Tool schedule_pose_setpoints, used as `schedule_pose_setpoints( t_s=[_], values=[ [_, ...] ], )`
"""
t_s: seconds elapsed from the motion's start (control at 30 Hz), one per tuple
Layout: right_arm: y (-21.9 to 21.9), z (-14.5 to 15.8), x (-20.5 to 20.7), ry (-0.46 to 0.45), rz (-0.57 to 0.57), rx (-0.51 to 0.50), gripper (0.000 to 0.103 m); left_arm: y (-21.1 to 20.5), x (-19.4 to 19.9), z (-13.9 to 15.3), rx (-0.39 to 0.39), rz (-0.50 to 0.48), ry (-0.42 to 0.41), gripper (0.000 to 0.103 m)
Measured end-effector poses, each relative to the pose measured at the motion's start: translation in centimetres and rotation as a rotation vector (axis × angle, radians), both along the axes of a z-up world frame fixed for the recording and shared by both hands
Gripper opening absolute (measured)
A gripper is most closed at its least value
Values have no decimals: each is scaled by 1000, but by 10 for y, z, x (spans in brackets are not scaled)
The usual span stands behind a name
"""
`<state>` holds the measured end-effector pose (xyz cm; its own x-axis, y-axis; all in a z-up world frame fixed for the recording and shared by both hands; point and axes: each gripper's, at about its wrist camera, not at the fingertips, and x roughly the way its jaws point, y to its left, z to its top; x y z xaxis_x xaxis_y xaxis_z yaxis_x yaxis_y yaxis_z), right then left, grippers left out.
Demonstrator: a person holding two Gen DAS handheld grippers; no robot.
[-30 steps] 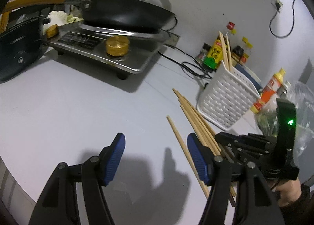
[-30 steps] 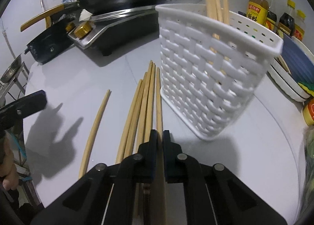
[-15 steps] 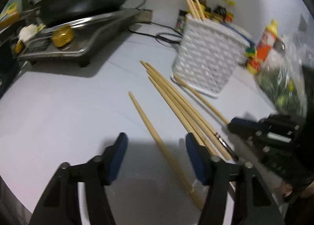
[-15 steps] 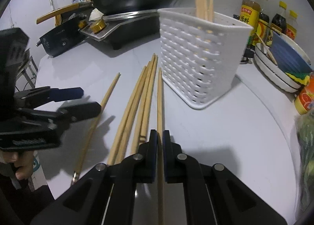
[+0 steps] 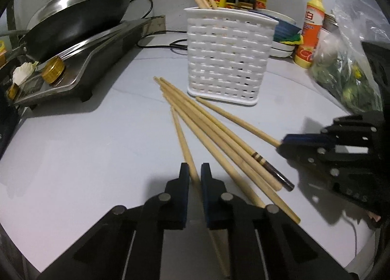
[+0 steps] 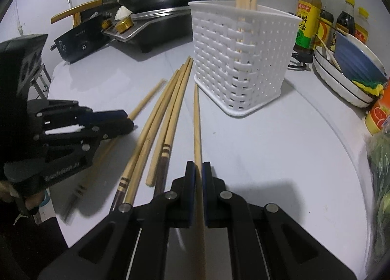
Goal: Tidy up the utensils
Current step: 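Grasp a wooden chopstick with the left gripper while the right gripper holds its chopstick, then lift both chopsticks upright and carry them over the white basket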
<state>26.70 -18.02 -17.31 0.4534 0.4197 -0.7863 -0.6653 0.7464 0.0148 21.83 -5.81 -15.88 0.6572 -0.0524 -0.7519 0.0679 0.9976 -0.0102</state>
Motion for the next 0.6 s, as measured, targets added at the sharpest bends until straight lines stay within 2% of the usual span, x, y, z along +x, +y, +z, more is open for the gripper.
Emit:
schedule_pose_setpoints(
  t_s=[0.1,0.23,0.37,0.6],
  values=[
    [8,0,4,-17,7,-25,6,1,0,0,-14,2,1,8],
    [15,0,13,-6,-2,-6,6,2,-1,0,-18,3,4,8],
    [19,0,19,16,-4,15,6,11,-4,0,-56,14,9,7],
    [20,9,5,-27,14,2,5,32,-12,7,-106,59,-20,6]
  ],
)
